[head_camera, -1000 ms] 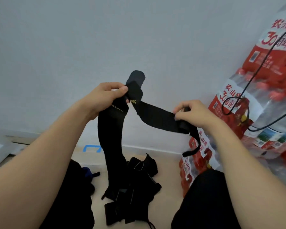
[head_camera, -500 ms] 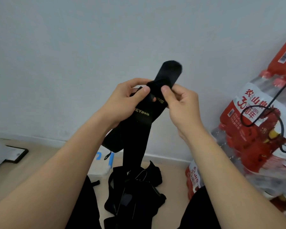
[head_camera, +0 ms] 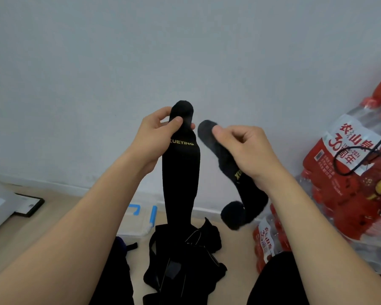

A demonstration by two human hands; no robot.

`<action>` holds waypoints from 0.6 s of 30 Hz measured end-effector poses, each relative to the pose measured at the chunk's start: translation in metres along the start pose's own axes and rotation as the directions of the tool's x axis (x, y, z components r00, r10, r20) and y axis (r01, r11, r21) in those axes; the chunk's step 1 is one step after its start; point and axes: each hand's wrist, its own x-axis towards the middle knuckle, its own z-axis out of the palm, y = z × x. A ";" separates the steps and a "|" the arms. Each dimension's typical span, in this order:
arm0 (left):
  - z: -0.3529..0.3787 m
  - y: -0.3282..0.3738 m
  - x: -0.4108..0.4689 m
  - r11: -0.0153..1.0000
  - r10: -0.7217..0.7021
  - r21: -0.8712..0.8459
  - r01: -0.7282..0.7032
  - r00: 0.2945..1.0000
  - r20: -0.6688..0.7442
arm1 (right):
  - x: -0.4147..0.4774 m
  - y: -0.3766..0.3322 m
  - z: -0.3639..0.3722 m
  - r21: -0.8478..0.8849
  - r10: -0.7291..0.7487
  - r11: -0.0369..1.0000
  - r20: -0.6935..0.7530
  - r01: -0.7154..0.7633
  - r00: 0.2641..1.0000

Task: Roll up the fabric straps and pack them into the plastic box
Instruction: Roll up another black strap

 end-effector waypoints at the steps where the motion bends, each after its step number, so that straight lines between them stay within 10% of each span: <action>1: 0.001 0.000 0.000 0.999 -0.023 -0.044 0.023 1.000 -0.005 | -0.003 0.000 0.001 -0.011 0.033 0.999 0.111 -0.032 0.993; 7: 0.007 0.003 -0.003 0.928 -0.251 -0.292 0.232 0.967 -0.031 | -0.018 -0.003 0.002 -0.145 0.251 0.968 0.467 -0.207 0.848; 13: -0.002 0.005 -0.018 0.882 -0.451 0.005 0.471 0.841 0.300 | -0.010 -0.015 0.009 0.342 0.290 0.893 0.065 -0.294 0.955; 18: -0.004 -0.003 -0.028 0.893 -0.425 0.350 0.284 0.789 0.445 | -0.009 -0.023 0.005 0.578 0.446 0.748 -0.072 -0.327 0.892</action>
